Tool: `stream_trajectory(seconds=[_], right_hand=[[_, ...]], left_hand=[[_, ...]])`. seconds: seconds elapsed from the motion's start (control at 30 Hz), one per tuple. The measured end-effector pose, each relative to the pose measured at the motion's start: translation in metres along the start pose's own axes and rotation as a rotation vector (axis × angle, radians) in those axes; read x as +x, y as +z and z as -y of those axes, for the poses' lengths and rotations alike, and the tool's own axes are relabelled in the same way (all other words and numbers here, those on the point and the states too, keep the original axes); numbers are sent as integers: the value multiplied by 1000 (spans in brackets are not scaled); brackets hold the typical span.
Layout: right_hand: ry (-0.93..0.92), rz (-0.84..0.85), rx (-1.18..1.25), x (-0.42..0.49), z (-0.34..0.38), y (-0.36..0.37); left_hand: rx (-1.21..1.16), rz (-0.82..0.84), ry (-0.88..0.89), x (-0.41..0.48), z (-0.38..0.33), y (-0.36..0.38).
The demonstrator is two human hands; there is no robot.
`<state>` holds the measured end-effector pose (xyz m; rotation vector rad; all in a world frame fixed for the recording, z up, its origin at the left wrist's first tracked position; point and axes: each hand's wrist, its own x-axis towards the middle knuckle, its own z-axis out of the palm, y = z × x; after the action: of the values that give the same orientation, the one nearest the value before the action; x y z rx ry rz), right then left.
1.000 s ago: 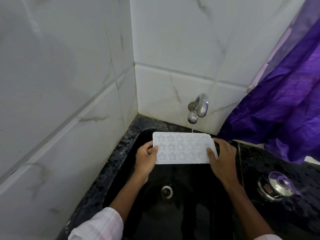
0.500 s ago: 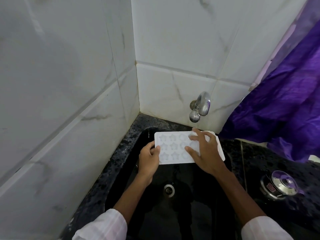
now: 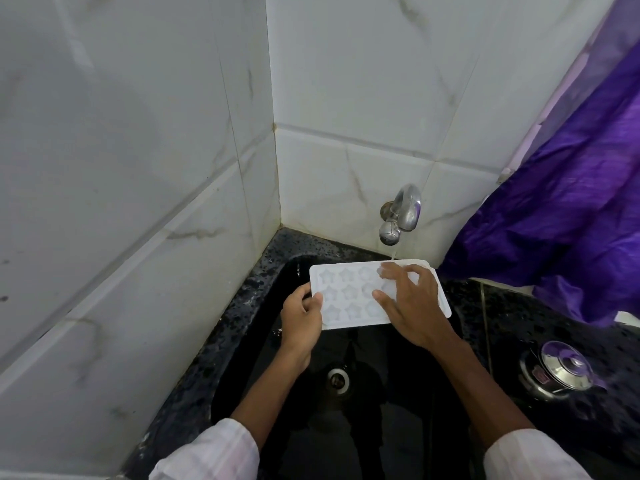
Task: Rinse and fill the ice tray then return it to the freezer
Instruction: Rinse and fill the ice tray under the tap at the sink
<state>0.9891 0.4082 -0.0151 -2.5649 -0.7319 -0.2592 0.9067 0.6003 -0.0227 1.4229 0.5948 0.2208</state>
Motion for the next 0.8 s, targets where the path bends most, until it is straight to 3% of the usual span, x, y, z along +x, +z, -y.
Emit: stream_trajectory(seconds=[0.6,0.8], right_hand=[[20,5,-20,3,3,-4],[14,22,78,1,2,-9]], left_hand=[[-57,-27,1,2,-10,2],[-33,-51,-6,2,-8,3]])
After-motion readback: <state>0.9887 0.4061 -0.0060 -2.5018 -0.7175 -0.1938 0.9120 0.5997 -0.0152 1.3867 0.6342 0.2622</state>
